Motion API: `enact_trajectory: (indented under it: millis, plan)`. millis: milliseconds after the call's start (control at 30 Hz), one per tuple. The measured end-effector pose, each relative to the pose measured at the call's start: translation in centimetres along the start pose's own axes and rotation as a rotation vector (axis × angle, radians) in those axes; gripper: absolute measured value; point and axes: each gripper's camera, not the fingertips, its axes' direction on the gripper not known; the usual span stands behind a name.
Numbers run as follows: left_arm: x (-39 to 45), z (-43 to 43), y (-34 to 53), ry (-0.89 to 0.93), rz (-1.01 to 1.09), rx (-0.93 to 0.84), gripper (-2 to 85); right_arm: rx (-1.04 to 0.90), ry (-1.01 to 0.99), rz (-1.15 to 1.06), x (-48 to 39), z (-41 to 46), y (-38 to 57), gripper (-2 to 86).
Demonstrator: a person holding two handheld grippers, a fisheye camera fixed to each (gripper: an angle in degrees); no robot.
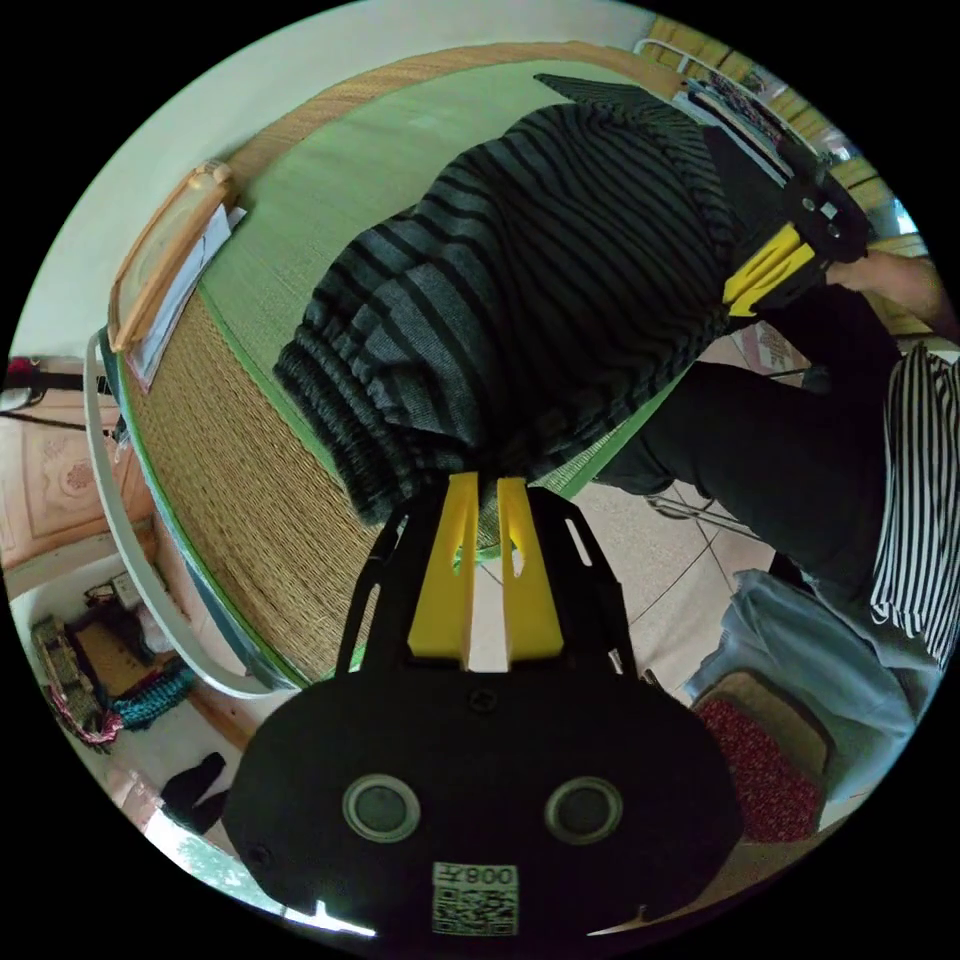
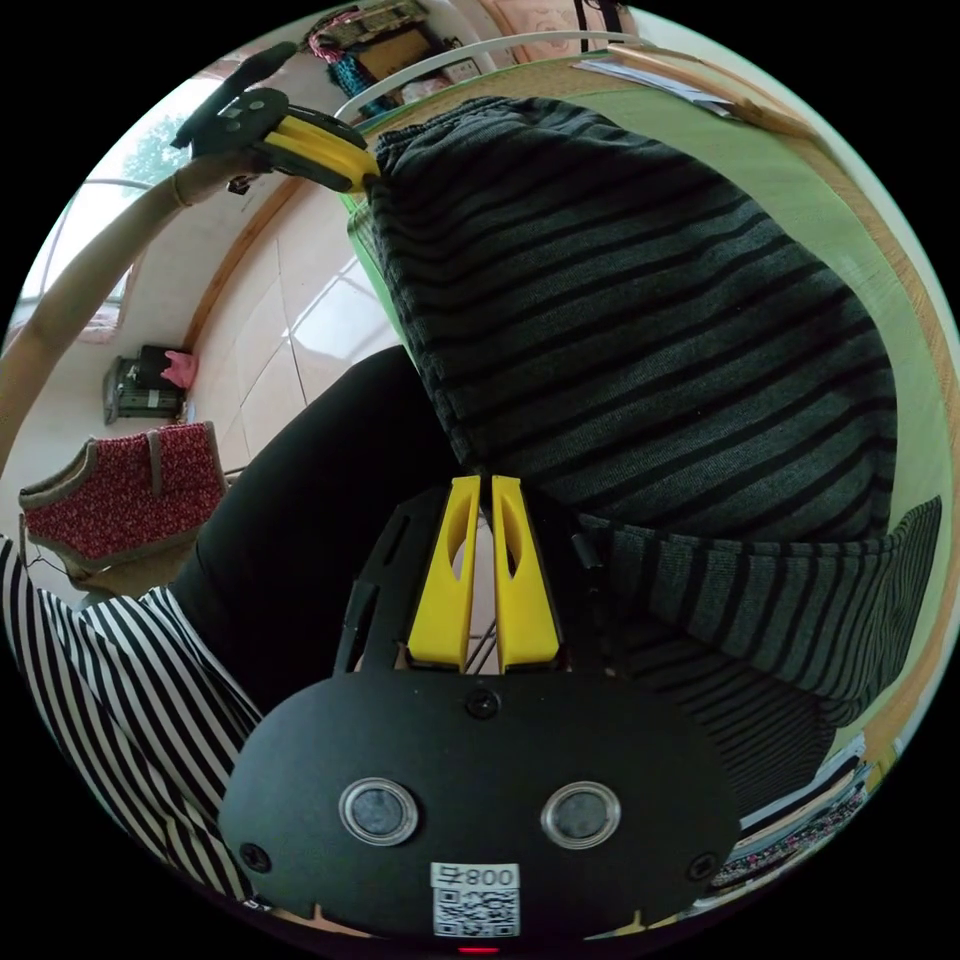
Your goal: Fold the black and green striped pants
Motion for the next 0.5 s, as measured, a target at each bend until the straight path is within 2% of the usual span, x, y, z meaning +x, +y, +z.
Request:
enact_trajectory:
  millis: [200, 367, 500]
  plan:
    - [-4.5, -1.2, 6.4, 0.107, -0.225, 0.176, 0.4, 0.012, -0.025, 0.022, 1.2, 0.5, 0.3, 2.3]
    - [-8.3, -0.4, 10.1, 0.322, -0.394, 0.422, 0.1, 0.012, -0.032, 0.028, 1.9, 0.6, 0.6, 2.3]
    - [-9.5, 3.2, 9.7, 0.357, -0.506, 0.393, 0.1, 0.017, -0.034, 0.041, 2.5, 0.5, 1.1, 2.4]
